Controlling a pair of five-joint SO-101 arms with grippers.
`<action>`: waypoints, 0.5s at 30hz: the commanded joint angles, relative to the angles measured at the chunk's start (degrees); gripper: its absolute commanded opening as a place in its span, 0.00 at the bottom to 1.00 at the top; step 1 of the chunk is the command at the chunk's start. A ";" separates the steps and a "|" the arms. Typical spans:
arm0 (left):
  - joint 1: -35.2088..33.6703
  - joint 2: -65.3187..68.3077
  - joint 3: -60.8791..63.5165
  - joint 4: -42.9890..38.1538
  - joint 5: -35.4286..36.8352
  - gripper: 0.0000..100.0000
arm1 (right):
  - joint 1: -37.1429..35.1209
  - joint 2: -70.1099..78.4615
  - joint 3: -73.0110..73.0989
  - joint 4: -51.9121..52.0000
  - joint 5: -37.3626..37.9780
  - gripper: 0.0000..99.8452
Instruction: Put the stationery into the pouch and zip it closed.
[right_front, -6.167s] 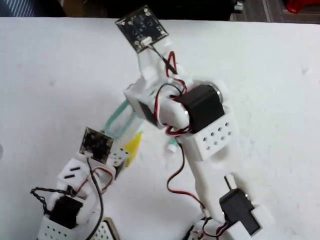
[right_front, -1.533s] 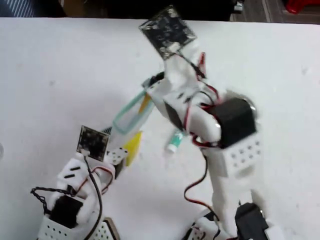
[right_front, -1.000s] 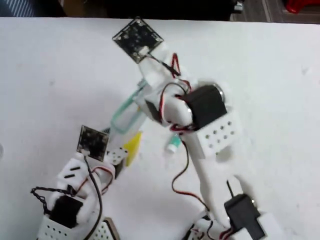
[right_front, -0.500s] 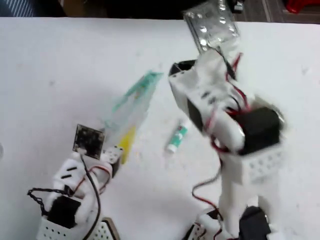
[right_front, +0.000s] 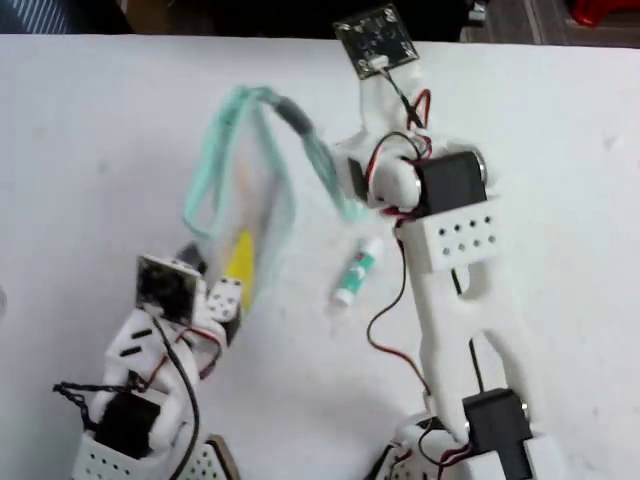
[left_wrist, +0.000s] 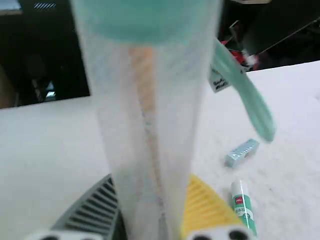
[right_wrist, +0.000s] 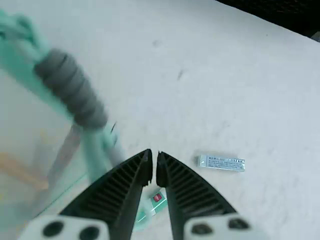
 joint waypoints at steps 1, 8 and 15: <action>4.18 -0.84 -6.95 -5.19 -1.76 0.02 | 4.26 -0.57 4.22 -6.29 -0.88 0.02; 8.13 -0.75 0.35 -8.97 -8.70 0.02 | 12.53 -0.13 16.88 -19.21 -13.63 0.02; 5.05 -0.57 3.78 -8.62 -8.53 0.02 | 16.31 0.04 22.07 -28.00 -14.77 0.02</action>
